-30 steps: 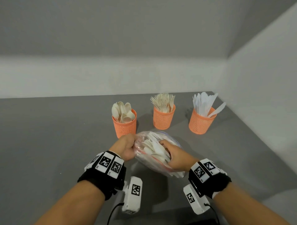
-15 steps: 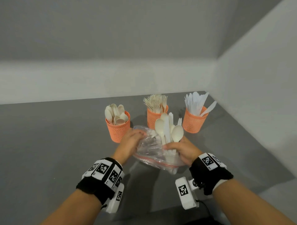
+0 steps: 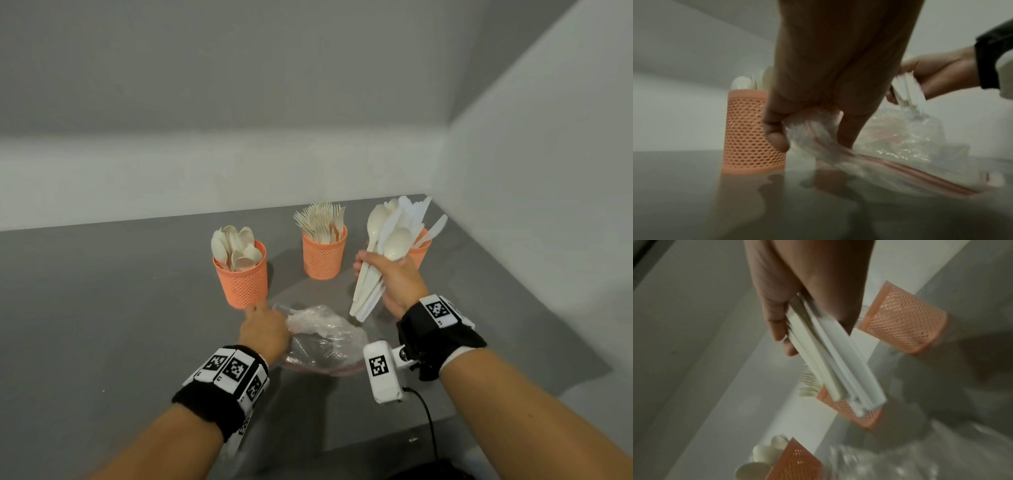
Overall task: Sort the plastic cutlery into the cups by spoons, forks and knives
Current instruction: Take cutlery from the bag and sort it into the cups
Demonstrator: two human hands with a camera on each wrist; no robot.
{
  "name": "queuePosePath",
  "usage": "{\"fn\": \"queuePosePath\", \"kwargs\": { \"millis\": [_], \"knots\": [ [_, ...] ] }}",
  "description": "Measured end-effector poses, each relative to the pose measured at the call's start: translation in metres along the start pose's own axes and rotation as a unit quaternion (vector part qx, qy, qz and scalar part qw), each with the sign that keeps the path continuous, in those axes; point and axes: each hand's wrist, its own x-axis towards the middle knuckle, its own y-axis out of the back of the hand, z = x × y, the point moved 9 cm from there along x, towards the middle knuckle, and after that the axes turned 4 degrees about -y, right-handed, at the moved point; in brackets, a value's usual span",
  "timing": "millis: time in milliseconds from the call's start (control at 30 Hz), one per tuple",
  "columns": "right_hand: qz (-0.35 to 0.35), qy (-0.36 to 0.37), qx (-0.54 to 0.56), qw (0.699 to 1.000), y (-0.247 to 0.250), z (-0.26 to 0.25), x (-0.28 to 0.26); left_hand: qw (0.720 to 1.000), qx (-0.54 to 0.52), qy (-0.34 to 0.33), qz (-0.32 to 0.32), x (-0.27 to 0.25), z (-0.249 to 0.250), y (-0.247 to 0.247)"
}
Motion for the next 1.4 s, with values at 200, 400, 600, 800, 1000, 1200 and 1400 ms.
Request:
{"fn": "queuePosePath", "kwargs": {
  "millis": [200, 400, 600, 800, 1000, 1200, 1400],
  "knots": [
    [-0.016, 0.023, -0.001, 1.000, -0.007, -0.016, 0.001, 0.991, -0.119, -0.033, 0.056, -0.013, 0.014, 0.026],
    [-0.050, -0.013, -0.039, 0.998, -0.048, 0.012, -0.009, 0.890, -0.405, -0.208, 0.013, -0.024, 0.084, 0.069],
    [-0.167, -0.047, -0.241, 0.955, -0.083, 0.021, -0.020, 0.743, -0.651, -0.152, -0.036, -0.009, 0.078, 0.060],
    [-0.168, -0.009, -0.242, 0.956, -0.077, 0.009, -0.024, 0.686, -0.713, -0.133, -0.059, -0.011, 0.074, 0.066],
    [-0.093, 0.003, -0.185, 0.978, -0.060, -0.001, -0.019, 0.613, -0.772, -0.109, -0.131, -0.011, 0.081, 0.059],
    [-0.101, 0.007, -0.205, 0.973, -0.060, -0.001, -0.021, 0.589, -0.790, -0.091, -0.140, -0.010, 0.082, 0.056],
    [-0.097, -0.045, -0.192, 0.976, -0.059, 0.013, -0.020, 0.576, -0.803, -0.075, -0.136, -0.011, 0.082, 0.054]
  ]
}}
